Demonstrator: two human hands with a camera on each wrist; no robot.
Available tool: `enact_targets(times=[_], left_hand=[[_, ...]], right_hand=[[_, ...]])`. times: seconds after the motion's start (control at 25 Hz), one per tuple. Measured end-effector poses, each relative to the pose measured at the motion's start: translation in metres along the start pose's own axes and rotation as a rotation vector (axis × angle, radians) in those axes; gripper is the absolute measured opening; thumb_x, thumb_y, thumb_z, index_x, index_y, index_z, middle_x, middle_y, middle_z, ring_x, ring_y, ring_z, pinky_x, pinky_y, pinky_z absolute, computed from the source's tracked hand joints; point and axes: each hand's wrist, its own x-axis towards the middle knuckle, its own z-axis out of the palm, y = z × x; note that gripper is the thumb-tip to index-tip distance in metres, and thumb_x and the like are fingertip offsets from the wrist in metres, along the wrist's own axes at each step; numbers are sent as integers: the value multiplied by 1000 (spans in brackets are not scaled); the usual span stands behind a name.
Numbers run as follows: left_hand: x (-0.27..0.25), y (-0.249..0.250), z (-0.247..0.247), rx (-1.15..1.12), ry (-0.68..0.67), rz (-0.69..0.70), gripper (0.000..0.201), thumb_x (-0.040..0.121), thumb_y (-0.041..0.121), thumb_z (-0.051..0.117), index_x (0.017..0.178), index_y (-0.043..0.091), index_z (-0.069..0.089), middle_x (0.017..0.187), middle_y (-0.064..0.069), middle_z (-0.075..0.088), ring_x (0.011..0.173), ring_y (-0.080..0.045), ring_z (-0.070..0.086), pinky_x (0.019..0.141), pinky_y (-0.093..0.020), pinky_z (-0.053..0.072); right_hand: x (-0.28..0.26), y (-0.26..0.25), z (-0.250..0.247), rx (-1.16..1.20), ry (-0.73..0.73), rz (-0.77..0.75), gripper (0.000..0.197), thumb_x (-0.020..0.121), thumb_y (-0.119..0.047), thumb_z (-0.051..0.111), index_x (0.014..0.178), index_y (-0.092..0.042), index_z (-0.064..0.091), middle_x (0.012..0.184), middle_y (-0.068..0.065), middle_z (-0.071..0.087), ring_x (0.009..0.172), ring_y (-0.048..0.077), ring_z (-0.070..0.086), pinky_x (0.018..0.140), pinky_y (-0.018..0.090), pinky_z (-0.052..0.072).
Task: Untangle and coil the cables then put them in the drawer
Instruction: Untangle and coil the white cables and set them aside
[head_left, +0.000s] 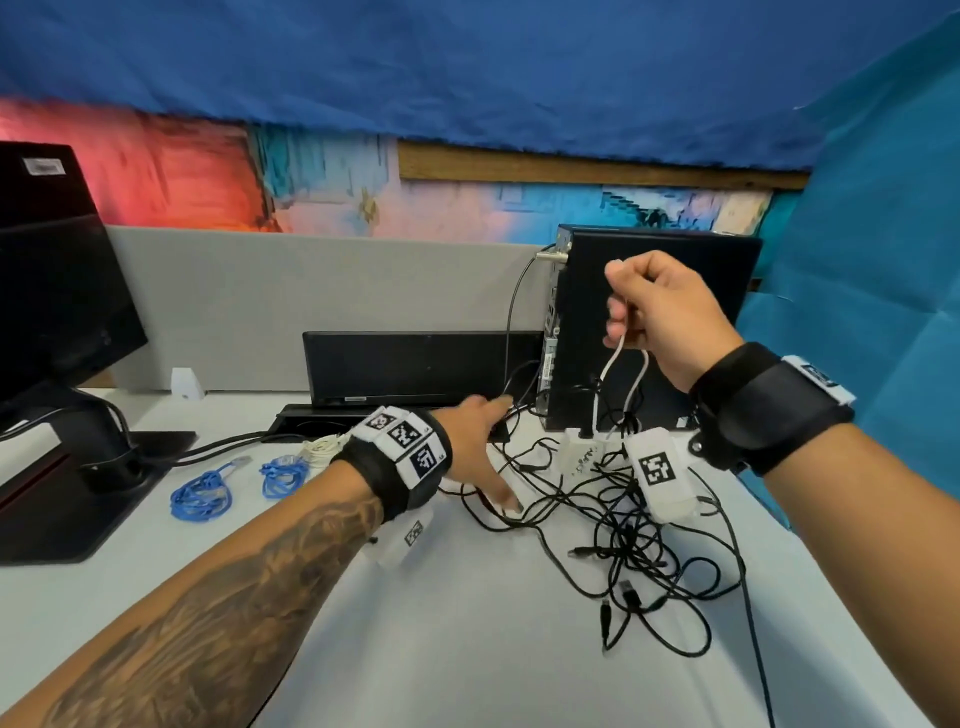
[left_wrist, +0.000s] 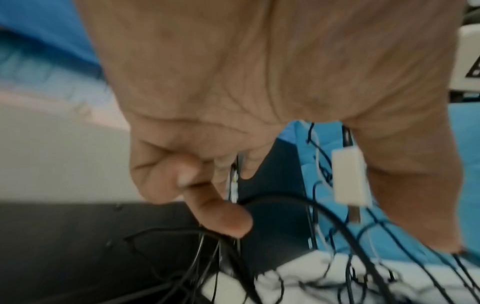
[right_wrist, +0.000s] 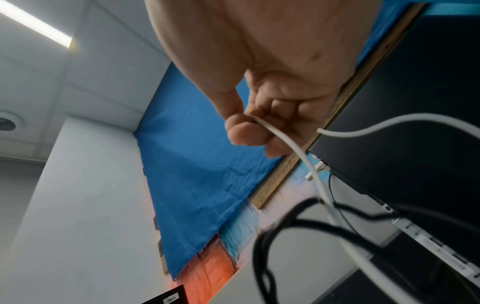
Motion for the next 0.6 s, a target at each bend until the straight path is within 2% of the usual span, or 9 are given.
enact_targets(times=[0.08, 0.16, 0.24, 0.32, 0.36, 0.4, 0.48, 0.52, 0.6], left_hand=[[-5, 15, -19, -159, 224, 88, 114, 66, 66, 78, 155, 27, 18, 155, -4, 31, 137, -23, 43, 107, -40, 44], [-4, 32, -31, -489, 401, 231, 89, 78, 58, 73, 150, 24, 34, 146, 0, 45, 125, -15, 52, 97, -27, 48], [-2, 51, -37, -803, 294, 319, 74, 88, 47, 68, 150, 24, 36, 143, 5, 50, 95, -5, 61, 71, -15, 49], [0, 63, -40, -898, 200, 351, 55, 95, 40, 62, 144, 21, 46, 127, 5, 60, 64, 4, 60, 56, -11, 43], [2, 66, -42, -858, 241, 362, 40, 96, 37, 60, 132, 20, 59, 114, 5, 66, 59, 7, 59, 57, -12, 43], [7, 65, -45, -817, 312, 378, 27, 95, 36, 62, 117, 22, 69, 102, 6, 70, 64, 9, 61, 63, -15, 45], [13, 60, -50, -813, 389, 399, 14, 87, 36, 68, 93, 26, 76, 95, 6, 74, 91, -1, 67, 87, -26, 51], [16, 55, -52, -826, 403, 402, 11, 86, 33, 68, 88, 25, 76, 96, 5, 75, 101, -9, 67, 97, -29, 49], [16, 46, -53, -809, 424, 388, 20, 96, 24, 59, 90, 15, 75, 95, -1, 75, 98, -15, 69, 96, -26, 49]], right_hand=[[0, -6, 4, 13, -53, 19, 11, 105, -23, 53, 98, -17, 59, 68, -1, 56, 53, 13, 53, 62, 32, 54], [1, -13, 11, 36, -116, 14, 14, 104, -17, 51, 107, -14, 64, 73, 0, 61, 61, 14, 58, 68, 32, 54], [3, -22, 17, -4, -159, -31, 20, 102, -14, 51, 112, -11, 68, 78, 1, 66, 72, 15, 63, 77, 32, 55], [1, -31, 23, -75, -195, -76, 22, 101, -13, 52, 113, -8, 70, 81, 5, 67, 78, 16, 65, 81, 32, 55], [-1, -33, 27, -91, -211, -76, 22, 101, -13, 53, 114, -6, 69, 83, 7, 68, 79, 16, 65, 80, 32, 56], [-3, -34, 31, -83, -225, -56, 22, 100, -11, 54, 115, -3, 68, 85, 9, 68, 77, 17, 66, 75, 30, 58], [-5, -33, 40, -6, -234, 8, 20, 99, -6, 56, 116, 3, 63, 86, 14, 70, 73, 21, 67, 65, 29, 61], [-5, -33, 42, 19, -228, 12, 16, 99, -4, 57, 112, 3, 61, 87, 15, 73, 73, 22, 69, 65, 29, 60], [1, -29, 41, -78, -187, -71, 8, 98, -5, 59, 105, -5, 61, 92, 13, 76, 80, 16, 71, 68, 20, 56]])
